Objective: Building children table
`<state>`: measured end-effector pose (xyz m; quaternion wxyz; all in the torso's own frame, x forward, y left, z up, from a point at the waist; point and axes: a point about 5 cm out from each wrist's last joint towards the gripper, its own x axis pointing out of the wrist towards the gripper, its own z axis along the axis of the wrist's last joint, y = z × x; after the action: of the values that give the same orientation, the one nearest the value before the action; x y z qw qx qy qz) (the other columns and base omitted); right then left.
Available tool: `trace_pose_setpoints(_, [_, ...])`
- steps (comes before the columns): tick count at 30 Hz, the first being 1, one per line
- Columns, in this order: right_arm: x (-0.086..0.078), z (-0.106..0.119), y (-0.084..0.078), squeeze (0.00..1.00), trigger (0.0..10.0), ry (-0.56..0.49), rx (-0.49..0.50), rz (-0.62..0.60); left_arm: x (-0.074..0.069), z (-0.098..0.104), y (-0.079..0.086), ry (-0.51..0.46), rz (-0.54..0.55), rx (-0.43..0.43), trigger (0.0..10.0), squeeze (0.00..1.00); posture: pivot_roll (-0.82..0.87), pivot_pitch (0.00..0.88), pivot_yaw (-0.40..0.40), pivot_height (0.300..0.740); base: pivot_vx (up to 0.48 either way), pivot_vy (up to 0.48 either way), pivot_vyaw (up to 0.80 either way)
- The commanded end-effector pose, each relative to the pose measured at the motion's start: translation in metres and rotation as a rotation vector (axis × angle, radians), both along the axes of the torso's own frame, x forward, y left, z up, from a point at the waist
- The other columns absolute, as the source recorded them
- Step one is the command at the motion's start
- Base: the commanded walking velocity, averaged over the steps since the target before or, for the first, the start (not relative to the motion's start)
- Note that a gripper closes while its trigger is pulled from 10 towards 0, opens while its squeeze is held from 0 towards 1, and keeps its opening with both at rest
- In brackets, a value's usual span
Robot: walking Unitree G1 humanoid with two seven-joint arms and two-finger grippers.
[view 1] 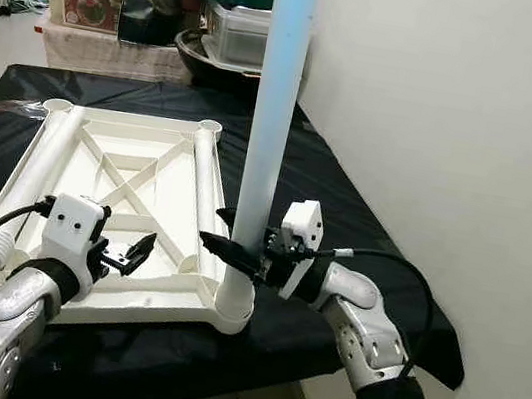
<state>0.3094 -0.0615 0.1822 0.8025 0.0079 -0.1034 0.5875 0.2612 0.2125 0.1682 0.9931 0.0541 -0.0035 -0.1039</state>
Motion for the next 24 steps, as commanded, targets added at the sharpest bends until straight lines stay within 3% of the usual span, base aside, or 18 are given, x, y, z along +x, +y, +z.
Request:
trace_pose_setpoints(1, [-0.006,-0.006,0.004,0.00,0.0,-0.007,-0.033,0.075,-0.001,-0.007,0.001,0.025,0.009,-0.004,10.0,0.00,0.14,0.000,-0.137,0.740,0.000,0.000,0.00])
trace_pose_setpoints(11, [-0.007,-0.008,-0.006,0.00,0.0,-0.014,-0.110,0.174,-0.003,-0.007,0.003,0.028,0.005,-0.004,10.0,0.00,0.14,0.000,-0.160,0.740,0.000,0.000,0.00])
trace_pose_setpoints(16, [-0.008,0.002,-0.007,0.00,0.0,-0.011,-0.154,0.304,-0.012,-0.007,0.004,0.029,0.004,-0.038,10.0,0.00,0.17,0.000,-0.188,0.740,0.000,0.000,0.00])
trace_pose_setpoints(24, [0.002,0.006,-0.004,0.00,0.0,0.015,-0.131,0.291,-0.016,-0.009,0.005,0.034,0.011,-0.050,10.0,0.00,0.18,0.000,-0.195,0.740,0.000,0.000,0.00])
